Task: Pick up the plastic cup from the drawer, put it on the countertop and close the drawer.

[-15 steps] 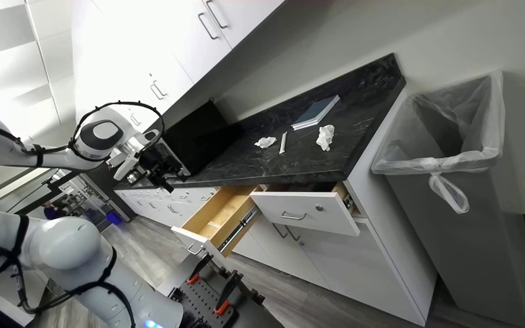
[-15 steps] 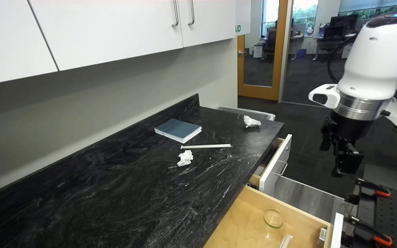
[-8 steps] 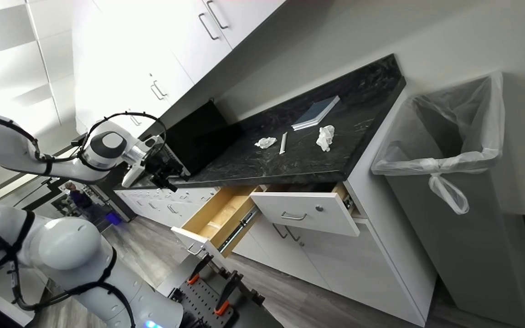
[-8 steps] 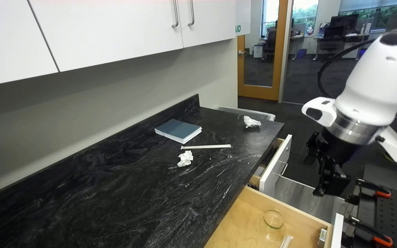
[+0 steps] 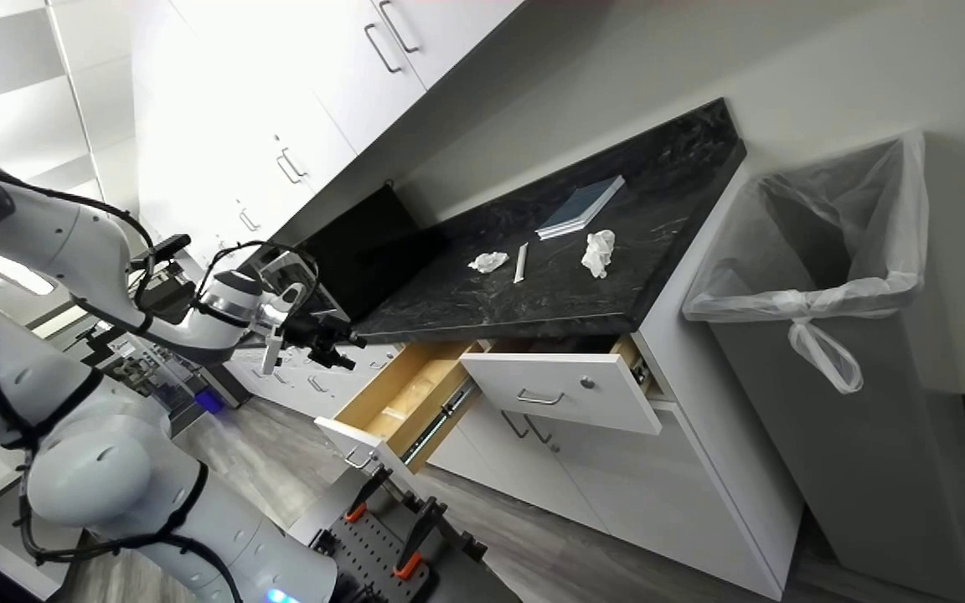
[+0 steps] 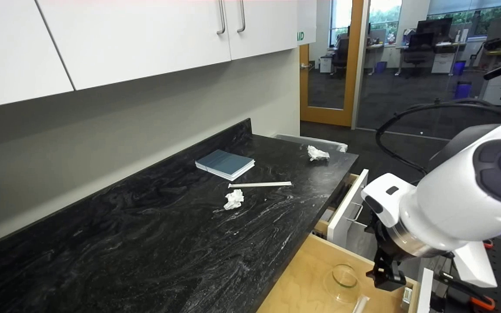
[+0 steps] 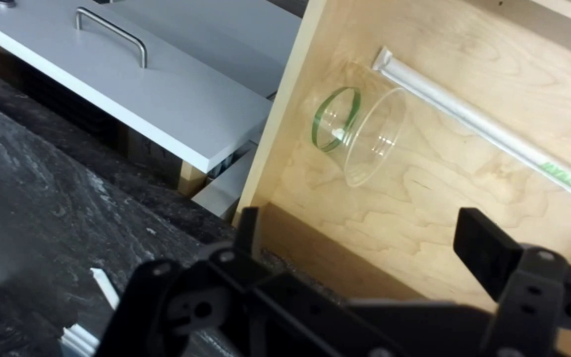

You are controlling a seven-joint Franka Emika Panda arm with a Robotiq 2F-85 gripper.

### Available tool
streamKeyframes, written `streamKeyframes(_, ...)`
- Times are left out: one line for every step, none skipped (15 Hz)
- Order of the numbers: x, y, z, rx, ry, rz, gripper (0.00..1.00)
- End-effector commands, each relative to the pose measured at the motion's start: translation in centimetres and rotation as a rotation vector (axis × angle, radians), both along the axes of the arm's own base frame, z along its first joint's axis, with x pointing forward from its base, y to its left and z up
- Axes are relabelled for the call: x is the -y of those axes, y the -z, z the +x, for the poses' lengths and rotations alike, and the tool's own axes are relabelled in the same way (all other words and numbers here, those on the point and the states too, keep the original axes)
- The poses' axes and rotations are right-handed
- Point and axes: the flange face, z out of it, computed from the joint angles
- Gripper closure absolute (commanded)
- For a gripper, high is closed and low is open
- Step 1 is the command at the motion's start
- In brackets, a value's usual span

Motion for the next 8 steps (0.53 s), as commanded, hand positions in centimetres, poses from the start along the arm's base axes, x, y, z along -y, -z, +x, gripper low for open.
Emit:
streamKeyframes(-0.1, 0.7, 0.4, -0.004, 0.006, -0.005, 0.0)
streamKeyframes(-0.2, 1.1, 0.8, -0.018, 0.008, -0.002, 0.0)
streamKeyframes(-0.3, 1.4, 1.1, -0.029, 0.012, 0.004, 0.0)
streamKeyframes(-0.4, 1.5, 1.3, -0.036, 0.014, 0.007, 0.0)
streamKeyframes(-0.1, 1.6, 1.6, -0.038, 0.04, -0.016, 0.0)
streamKeyframes(-0.2, 2.0, 1.8, -0.044, 0.061, -0.04, 0.0)
streamKeyframes(-0.3, 2.3, 1.7, -0.032, 0.073, -0.08, 0.0)
streamKeyframes(-0.5, 2.7, 1.7, -0.026, 0.087, -0.114, 0.0)
